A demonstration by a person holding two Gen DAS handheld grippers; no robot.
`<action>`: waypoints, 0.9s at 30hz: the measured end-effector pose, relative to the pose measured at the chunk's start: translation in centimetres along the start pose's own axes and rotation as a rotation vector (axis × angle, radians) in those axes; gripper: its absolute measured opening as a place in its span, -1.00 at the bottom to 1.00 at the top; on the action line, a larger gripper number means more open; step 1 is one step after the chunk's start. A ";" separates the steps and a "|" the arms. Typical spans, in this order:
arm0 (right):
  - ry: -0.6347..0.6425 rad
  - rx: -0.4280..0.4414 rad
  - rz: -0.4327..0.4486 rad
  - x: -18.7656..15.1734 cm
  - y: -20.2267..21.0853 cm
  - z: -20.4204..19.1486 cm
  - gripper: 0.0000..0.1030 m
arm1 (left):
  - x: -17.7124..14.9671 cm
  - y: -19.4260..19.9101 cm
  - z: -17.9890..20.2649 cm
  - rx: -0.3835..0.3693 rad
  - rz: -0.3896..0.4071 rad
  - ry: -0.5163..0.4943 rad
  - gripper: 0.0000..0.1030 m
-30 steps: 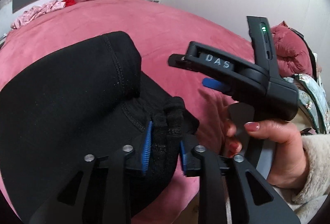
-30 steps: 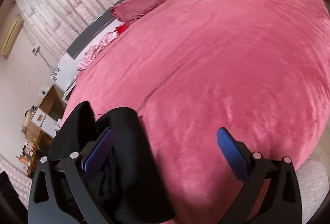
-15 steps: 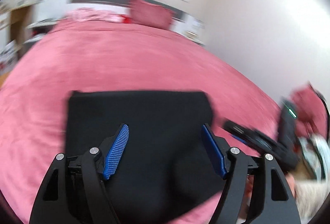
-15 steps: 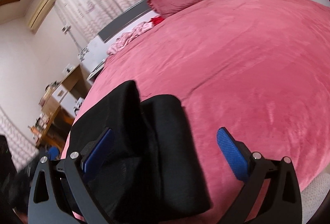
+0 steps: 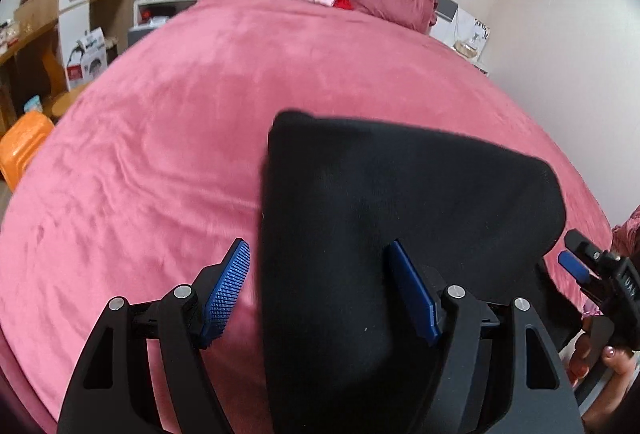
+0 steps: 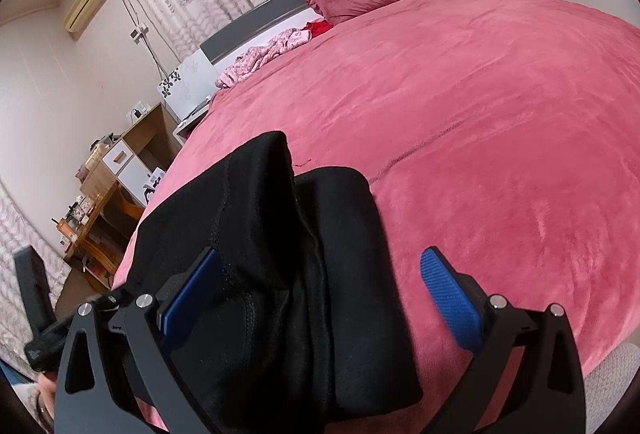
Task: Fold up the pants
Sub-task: 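Fold the held end over the bundle with the right tool toward the left tool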
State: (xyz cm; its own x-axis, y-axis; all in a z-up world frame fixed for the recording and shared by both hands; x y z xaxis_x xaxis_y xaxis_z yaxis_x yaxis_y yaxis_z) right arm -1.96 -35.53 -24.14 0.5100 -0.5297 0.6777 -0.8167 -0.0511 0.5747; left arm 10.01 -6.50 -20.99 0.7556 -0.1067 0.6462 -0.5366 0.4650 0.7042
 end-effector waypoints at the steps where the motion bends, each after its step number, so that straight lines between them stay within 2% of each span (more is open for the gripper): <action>1: 0.000 0.001 -0.002 0.1 0.0 0.1 0.94 | 0.2 -0.4 -0.4 -0.003 -0.006 0.008 0.39; 4: 0.002 0.005 -0.010 0.2 -0.2 0.2 0.94 | -0.1 -0.6 -0.6 0.003 -0.010 0.021 0.50; 10: 0.035 0.049 -0.039 -0.1 -0.8 -0.7 0.90 | -0.2 -0.3 -0.5 0.005 -0.007 0.024 0.50; 13: 0.058 0.071 -0.077 -0.4 -1.4 -1.3 0.71 | 0.0 0.7 -0.3 0.007 0.026 0.026 0.50; 16: 0.064 0.051 -0.110 -0.6 -2.0 -1.2 0.71 | 0.5 1.9 -0.1 -0.017 0.082 0.034 0.50; 19: 0.047 0.036 -0.144 -0.3 -2.2 -0.6 0.71 | 0.6 2.3 0.3 -0.014 0.098 0.009 0.50; 24: 0.010 0.132 -0.205 -0.3 -1.7 -0.2 0.62 | 0.2 1.8 0.4 -0.011 0.075 -0.008 0.50; 27: -0.022 0.173 -0.236 -0.3 -1.3 0.3 0.41 | 0.2 1.8 0.1 -0.009 0.078 0.000 0.50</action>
State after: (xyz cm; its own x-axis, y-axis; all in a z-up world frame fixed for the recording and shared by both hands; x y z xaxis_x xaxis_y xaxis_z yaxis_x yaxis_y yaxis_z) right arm -1.13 -35.59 -25.24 0.6868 -0.5044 0.5233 -0.7113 -0.3180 0.6269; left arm 9.11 -5.73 -19.56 0.7117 -0.0702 0.6990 -0.5904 0.4794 0.6493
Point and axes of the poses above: each gripper's, at about its wrist camera, not at the fingertips, and y roughly against the way its jaws point, z to its right, x to its top, the point moved 5 cm from there along -y, roughly the way its jaws point, and after that the axes turned 3 degrees about -x, right-handed, at the moved point
